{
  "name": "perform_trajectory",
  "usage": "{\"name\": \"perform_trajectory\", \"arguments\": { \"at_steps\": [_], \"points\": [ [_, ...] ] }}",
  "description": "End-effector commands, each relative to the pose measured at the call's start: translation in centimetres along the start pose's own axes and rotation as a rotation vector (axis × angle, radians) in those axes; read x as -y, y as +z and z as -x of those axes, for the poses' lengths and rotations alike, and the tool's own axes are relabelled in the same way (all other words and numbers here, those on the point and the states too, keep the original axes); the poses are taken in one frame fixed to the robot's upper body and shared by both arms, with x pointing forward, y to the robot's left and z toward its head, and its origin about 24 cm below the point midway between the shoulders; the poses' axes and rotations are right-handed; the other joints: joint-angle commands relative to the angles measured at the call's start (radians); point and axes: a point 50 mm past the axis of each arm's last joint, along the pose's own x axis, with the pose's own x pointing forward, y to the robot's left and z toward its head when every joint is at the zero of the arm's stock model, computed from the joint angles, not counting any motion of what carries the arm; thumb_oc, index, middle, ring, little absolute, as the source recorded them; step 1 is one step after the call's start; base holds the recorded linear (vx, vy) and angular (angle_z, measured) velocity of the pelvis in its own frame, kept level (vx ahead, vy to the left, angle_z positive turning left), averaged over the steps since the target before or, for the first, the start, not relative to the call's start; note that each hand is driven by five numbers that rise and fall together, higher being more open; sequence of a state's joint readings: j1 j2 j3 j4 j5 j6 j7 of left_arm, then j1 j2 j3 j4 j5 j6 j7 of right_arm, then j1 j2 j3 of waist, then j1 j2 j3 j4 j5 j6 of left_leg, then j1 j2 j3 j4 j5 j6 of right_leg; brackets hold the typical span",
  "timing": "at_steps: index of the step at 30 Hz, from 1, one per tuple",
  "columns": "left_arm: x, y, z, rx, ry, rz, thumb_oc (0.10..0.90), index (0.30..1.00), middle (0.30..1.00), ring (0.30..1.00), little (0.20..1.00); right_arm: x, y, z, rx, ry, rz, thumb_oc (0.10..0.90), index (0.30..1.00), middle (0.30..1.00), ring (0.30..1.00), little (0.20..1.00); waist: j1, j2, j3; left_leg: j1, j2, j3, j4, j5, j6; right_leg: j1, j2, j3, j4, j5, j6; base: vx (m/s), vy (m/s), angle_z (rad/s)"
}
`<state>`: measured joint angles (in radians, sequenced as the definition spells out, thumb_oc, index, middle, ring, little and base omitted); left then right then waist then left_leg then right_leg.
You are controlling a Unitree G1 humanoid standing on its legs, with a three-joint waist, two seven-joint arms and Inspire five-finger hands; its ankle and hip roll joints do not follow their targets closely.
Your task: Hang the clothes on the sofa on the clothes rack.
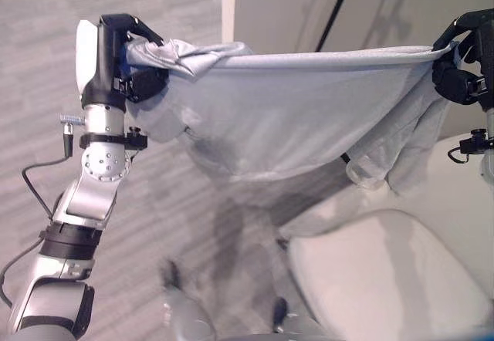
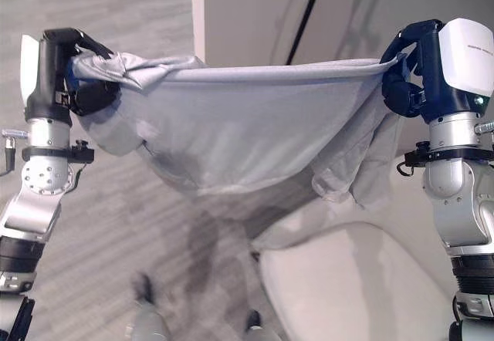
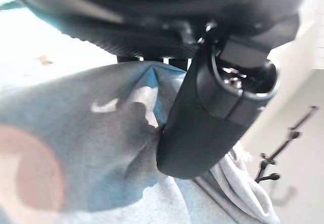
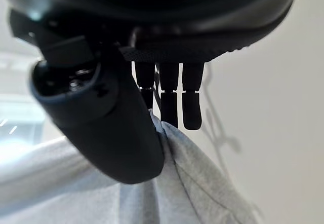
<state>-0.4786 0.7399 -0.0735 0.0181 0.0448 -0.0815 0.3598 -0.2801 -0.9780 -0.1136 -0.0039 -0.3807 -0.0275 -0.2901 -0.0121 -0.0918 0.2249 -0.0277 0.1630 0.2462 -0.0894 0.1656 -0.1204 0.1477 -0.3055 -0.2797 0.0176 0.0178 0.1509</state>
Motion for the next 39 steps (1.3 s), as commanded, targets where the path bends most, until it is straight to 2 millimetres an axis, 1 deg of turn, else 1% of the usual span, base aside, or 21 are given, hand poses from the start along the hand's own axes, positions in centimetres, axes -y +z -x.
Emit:
{"name": "perform_trajectory", "arguments": {
  "at_steps": [1,3,5,8,9,10,12,14,19,21,24,25,27,28,29,30,31,32,33,36,39],
  "points": [
    [-4.0,4.0,-1.4,0.227,0.145,-0.028,0.4,0.3,0.3,0.3,0.3,5.4,-0.4,-3.0,-0.002,-0.236,0.09,0.4,0.3,0.3,0.3,0.3,0.025,0.049,-0.112,0.092,-0.007,0.104,0.002,-0.21,0.052,-0.072,-0.142,-0.118,0.271,0.112,0.004,0.22,0.422,-0.42],
    [-4.1,4.1,-1.5,0.233,0.141,-0.039,0.4,0.3,0.3,0.3,0.3,5.2,-0.5,-3.0,-0.009,-0.234,0.073,0.4,0.3,0.3,0.3,0.3,0.007,0.052,-0.102,0.11,-0.027,0.107,0.002,-0.237,0.058,-0.111,-0.14,-0.114,0.332,0.096,0.007,0.19,0.295,-0.42],
    [-4.2,3.8,-1.2,0.225,0.146,-0.041,0.4,0.3,0.3,0.3,0.3,5.4,-0.6,-3.0,-0.014,-0.24,0.064,0.4,0.3,0.3,0.3,0.3,-0.009,0.06,-0.094,0.134,-0.051,0.11,0.002,-0.254,0.063,-0.158,-0.099,-0.115,0.314,0.062,0.006,0.24,0.223,-0.04],
    [-4.3,3.6,-0.8,0.211,0.143,-0.046,0.4,0.3,0.3,0.3,0.3,5.5,-0.5,-3.0,-0.016,-0.244,0.038,0.4,0.3,0.3,0.3,0.3,-0.022,0.073,-0.082,0.181,-0.07,0.131,0.002,-0.289,0.064,-0.232,-0.014,-0.164,0.187,0.029,0.009,0.28,0.099,-0.15],
    [-4.4,3.2,-0.4,0.194,0.15,-0.04,0.4,0.3,0.3,0.3,0.3,5.4,-0.7,-2.8,-0.029,-0.243,0.028,0.4,0.3,0.3,0.3,0.3,-0.033,0.074,-0.076,0.213,-0.082,0.145,0.002,-0.308,0.063,-0.275,0.049,-0.194,0.065,0.061,0.03,0.26,0.025,-0.63],
    [-4.4,3.2,-0.4,0.193,0.15,-0.041,0.4,0.3,0.3,0.3,0.3,5.4,-0.7,-2.8,-0.029,-0.243,0.028,0.4,0.3,0.3,0.3,0.3,-0.032,0.076,-0.078,0.212,-0.079,0.147,0.002,-0.309,0.063,-0.27,0.055,-0.195,0.05,0.069,0.03,0.28,-0.01,-0.77],
    [-4.6,3.0,-0.4,0.184,0.159,-0.047,0.4,0.3,0.3,0.3,0.3,5.4,-0.8,-2.5,-0.035,-0.248,0.024,0.4,0.3,0.3,0.3,0.3,-0.038,0.063,-0.08,0.233,-0.089,0.171,0.002,-0.323,0.054,-0.3,0.078,-0.269,-0.084,0.129,0.062,0.19,-0.053,-0.26],
    [-4.8,3.2,-0.4,0.191,0.169,-0.065,0.4,0.3,0.3,0.3,0.3,5.7,-0.8,-2.6,-0.031,-0.263,0.029,0.4,0.3,0.3,0.3,0.3,-0.03,0.05,-0.083,0.239,-0.093,0.204,0.002,-0.322,0.051,-0.316,0.066,-0.349,-0.104,0.126,0.075,0.15,-0.067,-0.08],
    [-3.9,3.7,-0.1,0.215,0.152,-0.03,0.4,0.3,0.3,0.3,0.3,6.0,-0.5,-2.2,-0.001,-0.248,0.039,0.4,0.3,0.3,0.3,0.3,-0.05,0.046,-0.127,0.319,-0.11,0.209,0.002,-0.362,0.052,-0.243,0.091,-0.339,-0.102,0.126,0.047,0.43,-0.136,-0.05],
    [-3.4,4.1,0.1,0.225,0.144,0.022,0.4,0.3,0.3,0.3,0.3,6.3,-0.1,-2.3,0.022,-0.25,0.024,0.4,0.3,0.3,0.3,0.3,-0.047,0.051,-0.126,0.312,-0.06,0.235,0.172,-0.349,0.003,-0.161,0.11,-0.378,-0.104,0.074,0.006,0.39,-0.268,0.15],
    [-3.9,3.5,0.7,0.196,0.168,0.048,0.4,0.3,0.3,0.3,0.3,6.6,0.7,-2.6,0.064,-0.253,0.01,0.4,0.3,0.3,0.3,0.3,-0.016,0.048,-0.108,0.224,0.011,0.175,0.46,-0.261,-0.042,-0.094,0.147,-0.358,-0.105,0.002,-0.047,0.3,-0.239,0.09],
    [-3.9,3.3,0.8,0.186,0.173,0.052,0.4,0.3,0.3,0.3,0.3,6.6,1.0,-2.8,0.073,-0.252,-0.002,0.4,0.3,0.3,0.3,0.3,0.001,0.043,-0.103,0.196,0.019,0.145,0.53,-0.225,-0.049,-0.074,0.158,-0.343,-0.105,-0.022,-0.062,0.28,-0.2,-0.32],
    [-4.5,2.6,1.0,0.15,0.186,0.04,0.4,0.3,0.3,0.3,0.3,6.4,1.1,-3.0,0.071,-0.235,-0.01,0.4,0.3,0.3,0.3,0.3,0.018,0.029,-0.086,0.111,0.039,0.108,0.615,-0.241,-0.05,-0.045,0.175,-0.323,-0.105,-0.053,-0.083,0.23,-0.165,-0.66],
    [-4.9,2.4,1.2,0.14,0.198,0.03,0.4,0.3,0.3,0.3,0.3,6.4,1.2,-3.0,0.074,-0.226,-0.014,0.4,0.3,0.3,0.3,0.3,0.028,0.024,-0.079,0.073,0.041,0.092,0.6,-0.267,-0.036,-0.037,0.18,-0.311,-0.105,-0.061,-0.08,0.29,-0.031,-0.81],
    [-5.8,2.1,1.6,0.13,0.212,-0.002,0.4,0.3,0.3,0.3,0.3,6.5,1.4,-3.2,0.084,-0.217,-0.008,0.4,0.3,0.3,0.3,0.3,0.047,0.012,-0.073,0.035,0.02,0.078,0.486,-0.321,0.002,-0.031,0.169,-0.281,-0.105,-0.062,-0.06,0.27,0.045,-0.72],
    [-6.0,2.1,1.7,0.131,0.211,-0.013,0.4,0.3,0.3,0.3,0.3,6.5,1.4,-3.2,0.086,-0.214,-0.006,0.4,0.3,0.3,0.3,0.3,0.053,0.013,-0.071,0.027,0.013,0.064,0.42,-0.322,0.007,-0.029,0.171,-0.268,-0.105,-0.063,-0.054,0.27,0.107,-1.13],
    [-6.2,2.1,1.7,0.134,0.215,-0.027,0.4,0.3,0.3,0.3,0.3,6.6,1.5,-3.4,0.09,-0.213,-0.003,0.4,0.3,0.3,0.3,0.3,0.062,0.016,-0.071,0.017,0.001,0.043,0.305,-0.298,0.007,-0.024,0.175,-0.25,-0.105,-0.065,-0.048,0.31,0.071,-1.18],
    [-6.6,1.9,1.9,0.125,0.227,-0.038,0.4,0.3,0.3,0.3,0.3,6.7,1.8,-3.7,0.103,-0.216,-0.003,0.4,0.3,0.3,0.3,0.3,0.083,0.017,-0.065,-0.029,-0.006,-0.011,0.095,-0.185,-0.007,0.004,0.189,-0.217,-0.105,-0.093,-0.055,0.42,0.034,-1.19],
    [-6.8,2.2,1.8,0.139,0.239,-0.037,0.4,0.3,0.3,0.3,0.3,6.8,1.8,-3.8,0.108,-0.227,-0.006,0.4,0.3,0.3,0.3,0.3,0.093,0.017,-0.055,-0.093,-0.002,-0.047,0.009,-0.126,-0.017,0.032,0.202,-0.189,-0.105,-0.116,-0.07,0.44,-0.008,-0.56],
    [-6.4,3.1,2.0,0.182,0.208,-0.007,0.4,0.3,0.3,0.3,0.3,6.2,3.1,-4.5,0.141,-0.225,-0.045,0.4,0.3,0.3,0.3,0.3,0.102,0.06,-0.102,-0.045,-0.025,-0.071,0.002,-0.083,-0.019,0.066,0.237,-0.122,-0.105,-0.131,-0.078,0.46,0.132,-1.02],
    [-6.7,3.3,1.9,0.188,0.247,0.003,0.4,0.3,0.3,0.3,0.3,5.8,3.7,-4.7,0.15,-0.239,-0.048,0.4,0.3,0.3,0.3,0.3,0.117,0.055,-0.138,0.022,-0.067,-0.039,0.002,-0.117,0.02,0.112,0.195,-0.11,-0.105,-0.122,-0.062,0.5,0.308,-1.32]
  ]
}}
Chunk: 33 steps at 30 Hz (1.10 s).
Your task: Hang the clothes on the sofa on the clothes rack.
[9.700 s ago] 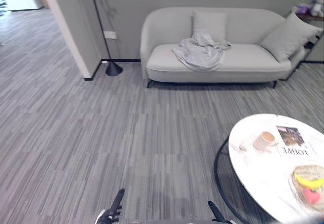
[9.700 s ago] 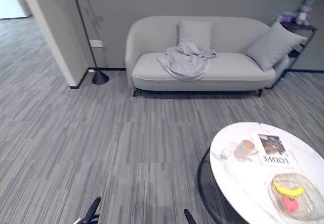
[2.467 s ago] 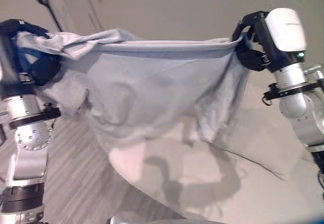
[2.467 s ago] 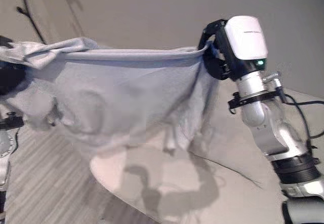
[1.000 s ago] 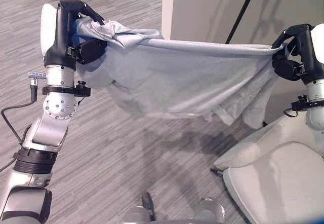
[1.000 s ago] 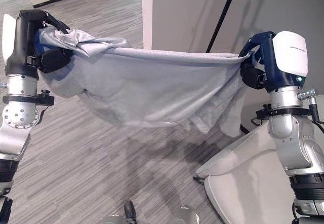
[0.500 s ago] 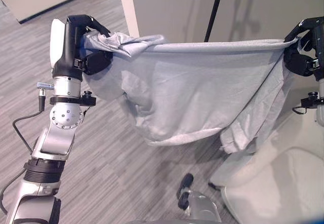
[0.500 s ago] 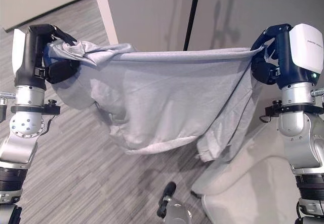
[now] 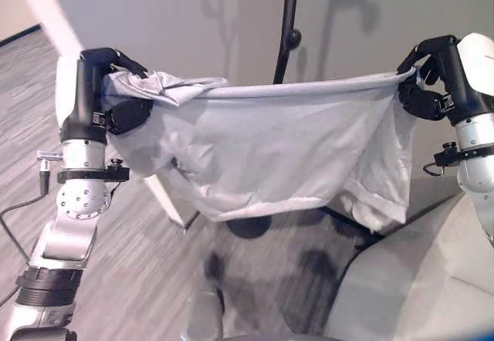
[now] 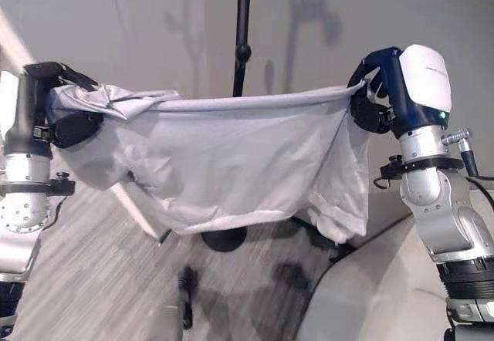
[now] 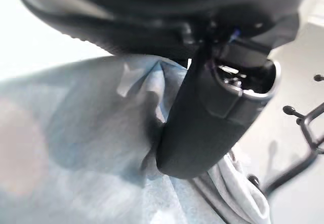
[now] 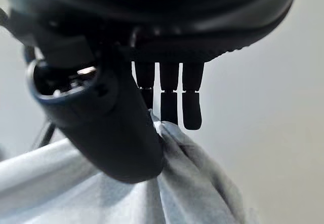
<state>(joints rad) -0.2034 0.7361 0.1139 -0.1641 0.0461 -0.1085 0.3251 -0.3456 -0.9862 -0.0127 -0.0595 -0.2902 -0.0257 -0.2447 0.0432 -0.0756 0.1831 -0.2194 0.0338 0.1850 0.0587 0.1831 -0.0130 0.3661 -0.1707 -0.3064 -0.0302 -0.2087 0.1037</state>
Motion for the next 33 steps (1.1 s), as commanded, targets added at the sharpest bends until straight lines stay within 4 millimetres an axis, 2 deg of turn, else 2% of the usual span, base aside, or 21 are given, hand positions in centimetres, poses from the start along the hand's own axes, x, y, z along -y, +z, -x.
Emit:
{"name": "perform_trajectory", "arguments": {
  "at_steps": [1,3,4,6,7,8,9,14,15,16,24,33],
  "points": [
    [-4.4,5.3,-2.1,0.281,0.272,0.054,0.4,0.3,0.3,0.3,0.3,6.9,1.7,-3.5,0.079,-0.351,0.119,0.4,0.3,0.3,0.3,0.3,0.071,0.063,-0.088,0.274,0.028,0.082,-0.146,-0.19,-0.034,-0.18,-0.061,-0.095,0.207,0.158,0.029,0.33,0.441,-0.56],
    [-4.7,6.0,-2.1,0.318,0.286,0.072,0.4,0.3,0.3,0.3,0.3,7.2,1.9,-3.4,0.083,-0.394,0.119,0.4,0.3,0.3,0.3,0.3,0.052,0.085,-0.061,0.297,0.037,0.097,-0.146,-0.21,-0.017,-0.266,-0.115,-0.09,0.372,0.214,0.045,0.14,0.276,-0.14],
    [-4.8,6.3,-2.1,0.333,0.291,0.072,0.4,0.3,0.3,0.3,0.3,7.2,1.9,-3.4,0.082,-0.401,0.114,0.4,0.3,0.3,0.3,0.3,0.05,0.086,-0.056,0.307,0.034,0.097,-0.146,-0.232,-0.018,-0.294,-0.151,-0.079,0.405,0.205,0.056,-0.01,0.046,0.24],
    [-5.1,7.0,-2.4,0.372,0.296,0.076,0.4,0.3,0.3,0.3,0.3,7.3,2.1,-3.2,0.09,-0.417,0.112,0.4,0.3,0.3,0.3,0.3,0.052,0.089,-0.05,0.319,0.041,0.117,-0.146,-0.256,-0.023,-0.334,-0.214,-0.111,0.355,0.211,0.06,0.0,-0.042,0.18],
    [-5.1,7.1,-2.4,0.375,0.296,0.077,0.4,0.3,0.3,0.3,0.3,7.3,2.1,-3.2,0.09,-0.42,0.112,0.4,0.3,0.3,0.3,0.3,0.054,0.088,-0.05,0.318,0.04,0.118,-0.146,-0.258,-0.023,-0.332,-0.213,-0.113,0.345,0.215,0.06,-0.02,-0.096,-0.24],
    [-5.2,7.5,-2.4,0.396,0.294,0.079,0.4,0.3,0.3,0.3,0.3,7.4,2.2,-3.1,0.096,-0.426,0.111,0.4,0.3,0.3,0.3,0.3,0.054,0.088,-0.045,0.327,0.046,0.13,-0.146,-0.266,-0.029,-0.357,-0.237,-0.147,0.264,0.22,0.067,0.07,-0.12,-0.35],
    [-5.4,7.3,-2.2,0.391,0.31,0.017,0.4,0.3,0.3,0.3,0.3,7.9,1.3,-2.9,0.048,-0.456,0.173,0.4,0.3,0.3,0.3,0.3,0.049,0.082,-0.052,0.322,0.057,0.139,-0.146,-0.274,-0.045,-0.326,-0.196,-0.168,0.06,0.259,0.072,0.06,-0.129,-0.25],
    [-5.4,7.3,-2.2,0.39,0.31,0.016,0.4,0.3,0.3,0.3,0.3,7.8,1.3,-2.8,0.048,-0.455,0.174,0.4,0.3,0.3,0.3,0.3,0.047,0.083,-0.047,0.319,0.057,0.153,-0.146,-0.262,-0.042,-0.324,-0.195,-0.189,0.052,0.275,0.064,0.0,-0.039,0.24],
    [-5.4,7.5,-1.7,0.408,0.3,0.053,0.4,0.3,0.3,0.3,0.3,6.8,1.3,-2.2,0.062,-0.408,0.139,0.4,0.3,0.3,0.3,0.3,0.037,0.055,-0.071,0.321,0.05,0.144,-0.146,-0.253,-0.048,-0.291,-0.158,-0.131,-0.03,0.301,0.093,0.2,-0.282,-0.4],
    [-5.3,6.7,-1.0,0.375,0.283,0.068,0.4,0.3,0.3,0.3,0.3,6.3,0.4,-0.8,0.028,-0.393,0.095,0.4,0.3,0.3,0.3,0.3,0.036,0.045,-0.108,0.338,0.059,0.143,-0.146,-0.251,-0.055,-0.256,-0.114,-0.127,-0.057,0.279,0.082,0.22,-0.314,-0.21],
    [-5.1,6.2,-0.6,0.347,0.265,0.085,0.4,0.3,0.3,0.3,0.3,6.3,-0.3,0.8,0.008,-0.373,0.083,0.4,0.3,0.3,0.3,0.3,0.027,0.056,-0.124,0.369,0.088,0.135,-0.146,-0.25,-0.071,-0.214,-0.07,-0.145,-0.057,0.235,0.068,0.07,-0.109,-0.02],
    [-6.1,7.0,0.5,0.395,0.303,0.215,0.4,0.3,0.3,0.3,0.3,6.9,-0.2,3.3,0.003,-0.49,0.022,0.4,0.3,0.3,0.3,0.3,0.004,0.069,-0.126,0.378,0.107,0.147,-0.146,-0.24,-0.08,-0.203,-0.047,-0.157,-0.057,0.21,0.05,0.02,-0.053,0.01]
  ]
}}
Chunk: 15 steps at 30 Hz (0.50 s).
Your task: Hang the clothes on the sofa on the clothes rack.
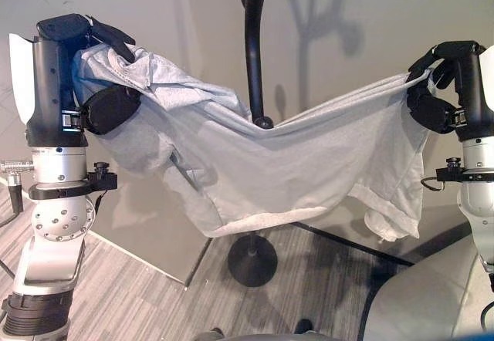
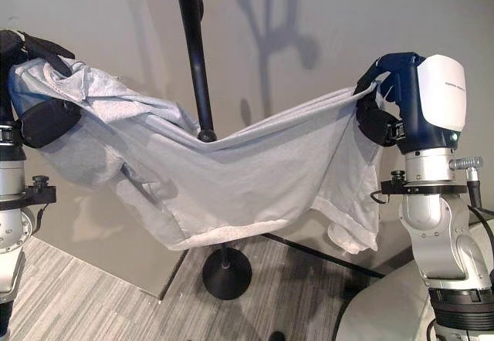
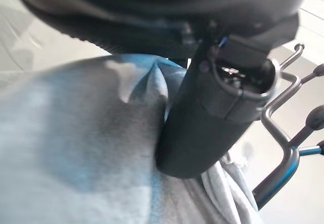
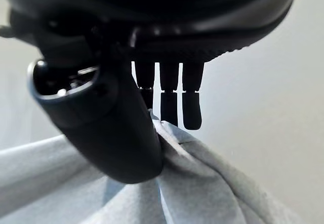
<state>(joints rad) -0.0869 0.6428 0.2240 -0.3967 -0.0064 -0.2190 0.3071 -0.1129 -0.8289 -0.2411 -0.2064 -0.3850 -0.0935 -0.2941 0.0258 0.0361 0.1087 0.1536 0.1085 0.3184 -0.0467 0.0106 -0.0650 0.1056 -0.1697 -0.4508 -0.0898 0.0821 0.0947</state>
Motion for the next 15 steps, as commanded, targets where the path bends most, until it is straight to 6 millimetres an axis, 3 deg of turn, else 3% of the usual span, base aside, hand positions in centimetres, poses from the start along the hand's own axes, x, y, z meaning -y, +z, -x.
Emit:
{"name": "perform_trajectory", "arguments": {
  "at_steps": [1,6,12,15],
  "points": [
    [-3.8,3.4,-2.6,0.229,0.208,0.051,0.4,0.3,0.3,0.3,0.3,5.9,0.3,-1.7,0.035,-0.359,0.026,0.4,0.3,0.3,0.3,0.3,0.022,-0.042,-0.051,0.005,0.033,0.014,-0.041,-0.068,-0.028,0.057,-0.048,-0.013,0.002,-0.081,0.059,0.0,0.0,0.0],
    [-4.8,4.7,-2.3,0.305,0.248,0.177,0.4,0.3,0.3,0.3,0.3,6.7,0.7,-1.0,0.055,-0.427,-0.052,0.4,0.3,0.3,0.3,0.3,0.014,-0.037,-0.055,0.015,0.037,0.022,-0.041,-0.068,-0.032,0.064,-0.042,-0.013,0.002,-0.089,0.054,0.01,-0.012,0.0],
    [-5.4,6.0,-2.2,0.389,-0.021,0.531,0.4,0.3,0.3,0.3,0.3,7.3,1.1,-0.9,0.149,-0.335,-0.452,0.4,0.3,0.3,0.3,0.3,0.007,-0.033,-0.064,0.028,0.045,0.028,-0.041,-0.064,-0.046,0.075,-0.036,-0.015,0.002,-0.096,0.048,0.0,-0.031,0.05],
    [-4.9,5.6,-1.6,0.391,-0.142,0.714,0.4,0.3,0.3,0.3,0.3,6.9,0.7,-0.4,0.207,-0.248,-0.791,0.4,0.3,0.3,0.3,0.3,0.004,-0.029,-0.074,0.038,0.049,0.031,-0.041,-0.067,-0.051,0.084,-0.033,-0.015,0.002,-0.1,0.044,-0.03,-0.043,0.03]
  ]
}}
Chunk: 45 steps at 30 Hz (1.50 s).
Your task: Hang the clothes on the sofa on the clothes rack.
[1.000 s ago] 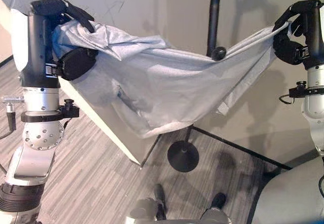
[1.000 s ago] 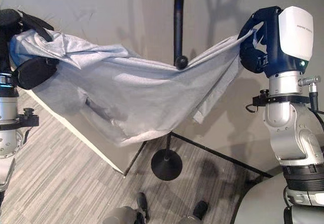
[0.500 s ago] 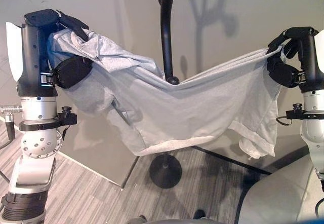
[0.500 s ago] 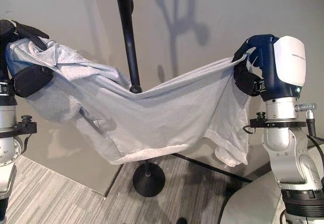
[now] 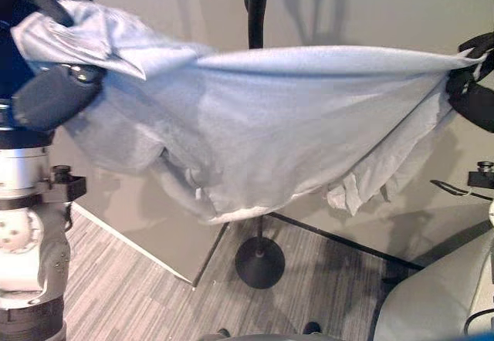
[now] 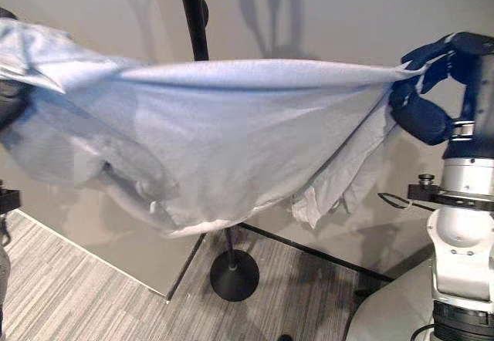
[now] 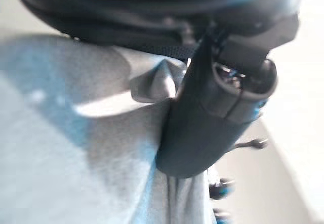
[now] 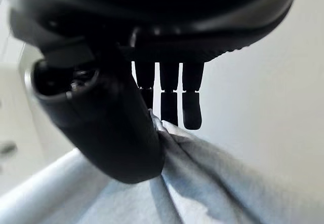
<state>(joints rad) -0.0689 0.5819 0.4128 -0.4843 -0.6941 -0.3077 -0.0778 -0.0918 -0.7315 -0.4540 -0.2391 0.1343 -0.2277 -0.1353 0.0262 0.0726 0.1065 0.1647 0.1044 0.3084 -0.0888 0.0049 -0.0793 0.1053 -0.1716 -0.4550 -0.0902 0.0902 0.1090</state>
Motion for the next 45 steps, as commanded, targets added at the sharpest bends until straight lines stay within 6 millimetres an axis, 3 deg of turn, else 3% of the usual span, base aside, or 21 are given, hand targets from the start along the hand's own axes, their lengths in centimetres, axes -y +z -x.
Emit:
{"name": "perform_trajectory", "arguments": {
  "at_steps": [1,4,6,9,12,15,21,27,34,36,43,44,45],
  "points": [
    [0.6,3.3,-1.8,0.219,-0.17,0.117,0.4,0.3,0.3,0.3,0.3,1.7,3.0,-1.3,0.236,-0.015,-0.325,0.4,0.3,0.3,0.3,0.3,0.003,-0.064,-0.073,0.03,0.054,0.043,0.002,-0.061,-0.038,0.087,-0.031,-0.012,0.003,-0.109,0.029,-0.04,-0.045,0.01],
    [0.4,3.1,-1.2,0.222,-0.152,0.132,0.4,0.3,0.3,0.3,0.3,1.7,2.8,-1.2,0.242,-0.012,-0.426,0.4,0.3,0.3,0.3,0.3,0.002,-0.053,-0.081,0.045,0.055,0.043,0.002,-0.066,-0.041,0.097,-0.035,-0.011,0.003,-0.112,0.028,-0.04,-0.044,-0.01],
    [0.5,3.3,-1.4,0.256,-0.124,0.099,0.4,0.3,0.3,0.3,0.3,1.6,3.1,-1.8,0.258,-0.032,-0.371,0.4,0.3,0.3,0.3,0.3,0.004,-0.046,-0.085,0.057,0.054,0.046,0.002,-0.068,-0.042,0.104,-0.035,-0.003,0.003,-0.113,0.028,-0.01,-0.015,-0.07],
    [-0.3,2.3,-2.3,0.237,-0.044,-0.015,0.4,0.3,0.3,0.3,0.3,1.2,3.7,-3.8,0.278,-0.049,-0.302,0.4,0.3,0.3,0.3,0.3,0.013,-0.039,-0.097,0.084,0.057,0.05,0.002,-0.066,-0.046,0.129,-0.029,-0.001,0.003,-0.123,0.023,0.01,-0.027,-0.11],
    [-2.4,-0.1,-3.7,0.109,0.069,-0.236,0.4,0.3,0.3,0.3,0.3,0.5,3.7,-6.3,0.259,-0.065,-0.249,0.4,0.3,0.3,0.3,0.3,0.028,-0.044,-0.095,0.085,0.065,0.048,0.002,-0.056,-0.055,0.137,-0.021,-0.011,0.003,-0.125,0.02,-0.02,-0.027,0.0],
    [-3.3,-1.9,-5.6,0.017,0.075,-0.377,0.4,0.3,0.3,0.3,0.3,-0.4,3.8,-8.9,0.235,-0.017,-0.201,0.4,0.3,0.3,0.3,0.3,0.036,-0.052,-0.093,0.075,0.067,0.052,0.002,-0.047,-0.06,0.131,-0.02,-0.02,0.003,-0.121,0.023,0.0,-0.006,0.04],
    [-1.7,-4.2,-7.7,-0.05,-0.012,-0.44,0.4,0.3,0.3,0.3,0.3,-2.4,3.0,-11.6,0.149,0.091,-0.095,0.4,0.3,0.3,0.3,0.3,0.046,-0.067,-0.091,0.069,0.071,0.045,0.002,-0.057,-0.068,0.128,-0.02,-0.016,0.003,-0.126,0.036,0.02,0.004,0.05],
    [1.3,-7.8,-10.8,-0.132,-0.101,-0.482,0.4,0.3,0.3,0.3,0.3,-4.2,0.6,-14.0,-0.002,0.148,0.021,0.4,0.3,0.3,0.3,0.3,0.048,-0.079,-0.077,0.047,0.074,0.057,0.002,-0.048,-0.072,0.105,-0.021,-0.027,0.003,-0.114,0.042,-0.01,0.002,0.04],
    [2.1,-11.0,-8.4,-0.268,-0.127,-0.484,0.4,0.3,0.3,0.3,0.3,-7.6,-2.5,-11.0,-0.126,0.25,-0.014,0.4,0.3,0.3,0.3,0.3,0.035,-0.081,-0.059,0.023,0.077,0.06,0.002,-0.045,-0.07,0.083,-0.019,-0.03,0.003,-0.111,0.04,0.02,0.006,-0.01],
    [1.7,-12.0,-5.8,-0.347,-0.13,-0.477,0.4,0.3,0.3,0.3,0.3,-8.7,-4.0,-8.0,-0.181,0.293,-0.061,0.4,0.3,0.3,0.3,0.3,0.031,-0.082,-0.052,0.018,0.075,0.058,0.002,-0.048,-0.067,0.077,-0.022,-0.028,0.003,-0.111,0.04,0.05,0.018,-0.01],
    [0.4,-13.7,1.3,-0.552,-0.104,-0.444,0.4,0.3,0.3,0.3,0.3,-9.9,-5.6,-2.6,-0.266,0.34,-0.174,0.4,0.3,0.3,0.3,0.3,0.027,-0.083,-0.046,0.023,0.068,0.061,0.002,-0.065,-0.055,0.076,-0.027,-0.022,0.003,-0.115,0.037,0.04,0.017,-0.01],
    [0.4,-13.9,2.1,-0.576,-0.094,-0.431,0.441,0.361,0.361,0.361,0.361,-10.1,-5.7,-2.0,-0.275,0.331,-0.205,0.529,0.493,0.493,0.493,0.493,0.026,-0.082,-0.043,0.025,0.066,0.061,0.002,-0.068,-0.053,0.077,-0.028,-0.02,0.003,-0.115,0.037,0.04,0.013,0.0],
    [0.3,-14.0,2.9,-0.601,-0.085,-0.42,0.533,0.5,0.5,0.5,0.5,-10.3,-5.8,-1.3,-0.288,0.328,-0.234,0.748,0.822,0.822,0.822,0.822,0.026,-0.083,-0.043,0.026,0.066,0.062,0.002,-0.069,-0.051,0.078,-0.028,-0.018,0.003,-0.115,0.037,0.03,0.009,-0.01]
  ]
}}
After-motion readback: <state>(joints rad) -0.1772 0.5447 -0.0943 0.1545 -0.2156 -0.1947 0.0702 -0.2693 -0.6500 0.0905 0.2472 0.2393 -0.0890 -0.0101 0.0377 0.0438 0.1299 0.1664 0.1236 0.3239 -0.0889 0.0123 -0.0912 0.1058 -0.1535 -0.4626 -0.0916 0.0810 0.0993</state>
